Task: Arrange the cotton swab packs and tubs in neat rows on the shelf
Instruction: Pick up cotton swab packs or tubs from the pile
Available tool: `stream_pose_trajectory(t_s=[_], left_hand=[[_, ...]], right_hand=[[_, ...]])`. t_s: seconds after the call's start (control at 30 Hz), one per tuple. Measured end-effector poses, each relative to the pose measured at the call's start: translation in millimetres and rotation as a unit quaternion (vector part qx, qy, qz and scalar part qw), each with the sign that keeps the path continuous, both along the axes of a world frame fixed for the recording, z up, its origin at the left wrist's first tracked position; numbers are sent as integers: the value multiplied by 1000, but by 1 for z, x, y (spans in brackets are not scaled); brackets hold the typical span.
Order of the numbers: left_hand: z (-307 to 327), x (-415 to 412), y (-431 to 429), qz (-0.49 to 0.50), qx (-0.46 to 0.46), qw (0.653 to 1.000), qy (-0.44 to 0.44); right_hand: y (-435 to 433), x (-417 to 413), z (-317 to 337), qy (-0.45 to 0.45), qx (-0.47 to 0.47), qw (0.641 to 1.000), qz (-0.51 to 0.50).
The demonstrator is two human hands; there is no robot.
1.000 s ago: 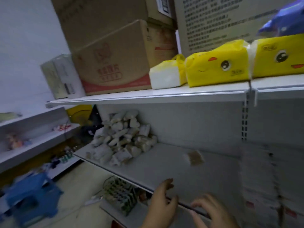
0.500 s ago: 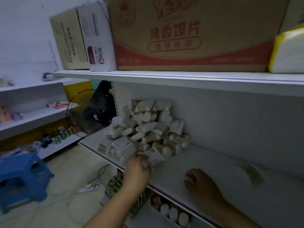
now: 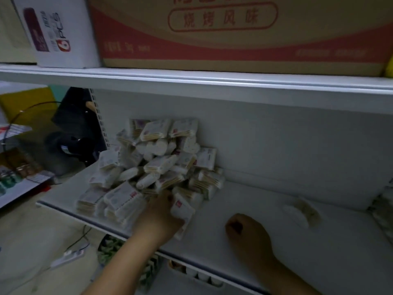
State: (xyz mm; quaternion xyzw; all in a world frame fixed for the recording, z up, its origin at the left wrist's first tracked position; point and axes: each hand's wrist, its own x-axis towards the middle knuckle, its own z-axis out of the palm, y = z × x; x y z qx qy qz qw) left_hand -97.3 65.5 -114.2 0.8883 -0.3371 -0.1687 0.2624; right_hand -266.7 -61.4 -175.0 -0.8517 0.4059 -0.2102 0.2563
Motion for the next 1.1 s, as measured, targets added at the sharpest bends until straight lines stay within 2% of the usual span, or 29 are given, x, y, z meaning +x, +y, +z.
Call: stream_pose_trajectory(t_s=[0.07, 0.1, 0.13, 0.2, 0.3, 0.37, 0.4, 0.47, 0.5, 0.73, 0.8, 0.83, 0.87, 0.93, 0.97, 1.03, 1.1], left_hand=[[5, -5, 1, -16, -73, 994, 83], [6, -9, 0, -17, -111, 984, 137], [6, -14, -2, -11, -140, 970, 197], [5, -26, -7, 0, -165, 941, 296], [-4, -49, -18, 9, -200, 906, 373], [-9, -65, -24, -2, -227, 890, 395], [-10, -72, -27, -14, -233, 885, 402], [-12, -83, -32, -34, -238, 874, 422], [-12, -87, -34, -41, -236, 869, 433], [-13, -124, -39, -43, -246, 848, 467], [-7, -139, -37, -41, -252, 841, 477], [-4, -147, -36, -39, -260, 837, 480], [0, -155, -35, -38, -272, 833, 480], [10, -174, -33, -33, -303, 822, 481], [16, -187, -31, -30, -321, 815, 481], [26, -216, -31, -24, -352, 806, 476], [35, -252, -33, -29, -368, 803, 468]], right_hand=[[0, -6, 1, -71, 40, 997, 2], [-1, -11, 1, -113, 22, 993, -1], [-6, -18, 0, -130, -41, 991, -4], [-22, -34, -3, -122, -174, 977, -25], [-59, -58, 4, -29, -263, 959, -103], [-77, -71, 13, 80, -238, 954, -161], [-82, -77, 17, 120, -188, 957, -183], [-88, -86, 20, 169, -81, 958, -217], [-89, -90, 20, 192, -71, 954, -220], [-87, -121, 35, 188, -71, 964, -173], [-78, -127, 46, 82, -34, 982, -169], [-74, -130, 55, -14, 21, 983, -183], [-68, -134, 66, -125, 107, 967, -194], [-56, -152, 88, -339, 290, 878, -171], [-48, -166, 97, -398, 350, 836, -142], [-35, -202, 108, -454, 417, 784, -69], [-26, -241, 114, -472, 445, 761, -23]])
